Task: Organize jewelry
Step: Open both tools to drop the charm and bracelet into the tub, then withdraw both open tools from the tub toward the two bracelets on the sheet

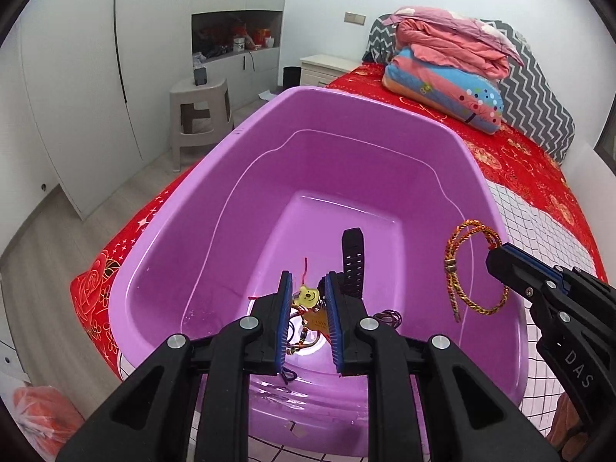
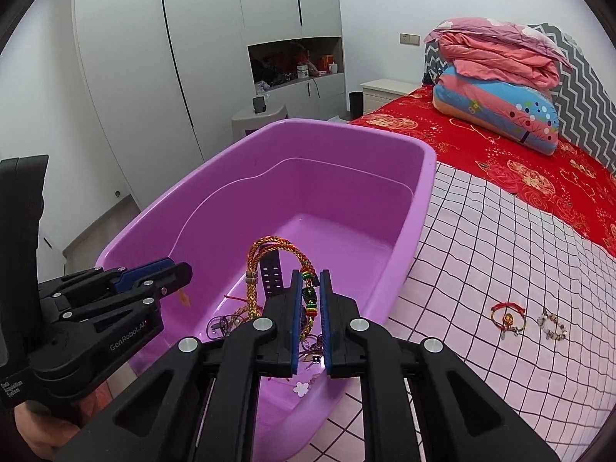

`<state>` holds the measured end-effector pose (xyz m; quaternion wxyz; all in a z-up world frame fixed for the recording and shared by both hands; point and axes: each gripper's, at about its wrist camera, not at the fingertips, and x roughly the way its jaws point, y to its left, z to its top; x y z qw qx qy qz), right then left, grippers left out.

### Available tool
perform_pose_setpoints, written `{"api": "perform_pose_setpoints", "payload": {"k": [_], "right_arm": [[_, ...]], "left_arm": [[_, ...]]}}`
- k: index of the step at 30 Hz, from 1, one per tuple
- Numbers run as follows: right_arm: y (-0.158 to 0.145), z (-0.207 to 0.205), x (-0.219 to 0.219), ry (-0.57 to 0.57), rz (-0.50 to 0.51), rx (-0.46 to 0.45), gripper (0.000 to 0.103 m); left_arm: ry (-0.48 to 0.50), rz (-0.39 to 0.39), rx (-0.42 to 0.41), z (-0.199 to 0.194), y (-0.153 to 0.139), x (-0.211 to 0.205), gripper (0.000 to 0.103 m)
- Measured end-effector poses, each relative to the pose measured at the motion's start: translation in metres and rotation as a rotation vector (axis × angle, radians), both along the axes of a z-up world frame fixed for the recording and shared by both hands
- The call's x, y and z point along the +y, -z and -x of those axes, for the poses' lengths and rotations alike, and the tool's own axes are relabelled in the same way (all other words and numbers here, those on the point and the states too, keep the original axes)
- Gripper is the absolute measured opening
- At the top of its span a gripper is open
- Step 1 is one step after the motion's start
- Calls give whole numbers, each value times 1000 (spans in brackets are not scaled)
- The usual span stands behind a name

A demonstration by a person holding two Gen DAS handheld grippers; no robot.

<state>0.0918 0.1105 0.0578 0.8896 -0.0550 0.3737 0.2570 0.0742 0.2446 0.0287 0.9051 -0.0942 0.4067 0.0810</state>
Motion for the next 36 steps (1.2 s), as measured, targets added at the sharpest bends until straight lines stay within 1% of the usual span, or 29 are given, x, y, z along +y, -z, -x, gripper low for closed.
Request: {"api": "perform_pose_setpoints", "payload": {"k": [2, 3, 4, 5, 6, 7, 8, 10, 12, 13, 16, 18, 20, 24, 27, 29, 34, 36], "right_arm": [[2, -2, 3, -1, 13, -4, 9], [2, -2, 4, 0, 18, -4, 11], [3, -2, 4, 1, 22, -5, 21], [2, -1, 4, 5, 28, -15, 25], [1, 0, 4, 9, 30, -26, 27], [0, 1, 3, 10, 30, -33, 27], [-1, 3, 2, 12, 31, -39, 27], [-2, 4, -2, 17, 21, -40, 29], [-4, 5, -6, 23, 6, -37, 33], [-4, 6, -8, 24, 0, -36, 35], [-6, 9, -13, 26, -10, -36, 36], [-7, 11, -16, 27, -15, -36, 37], [-8, 13, -19, 28, -28, -31, 41], [-11, 18, -26, 35, -38, -31, 42], [-13, 21, -31, 39, -39, -33, 46], [-13, 24, -36, 45, -43, -34, 46], [-12, 33, -55, 63, -64, -27, 56], [-12, 37, -64, 74, -74, -19, 57]], "left_arm": [[-4, -13, 5, -1, 1, -1, 18], [-8, -18, 8, -1, 2, -1, 21], [-14, -25, 12, -2, 2, -1, 31], [-24, -31, 13, -1, 1, -1, 51], [-34, -39, 9, 0, 0, 0, 59], [-52, -55, -5, 3, -2, 0, 71], [-69, -71, -18, 5, -4, 0, 79], [-84, -83, -31, 9, -8, 0, 86], [-96, -93, -29, 12, -9, 0, 88], [-100, -97, -24, 12, -9, 0, 91], [-106, -105, -13, 14, -8, -2, 94], [-104, -100, -3, 17, -7, -2, 94], [-106, -97, -1, 19, -8, -4, 94], [-106, -103, -9, 23, -11, -7, 95], [-107, -108, -21, 28, -15, -9, 96], [-109, -102, -27, 31, -19, -11, 96], [-100, -107, -42, 39, -25, -19, 97], [-95, -110, -48, 42, -27, -23, 97]]}}
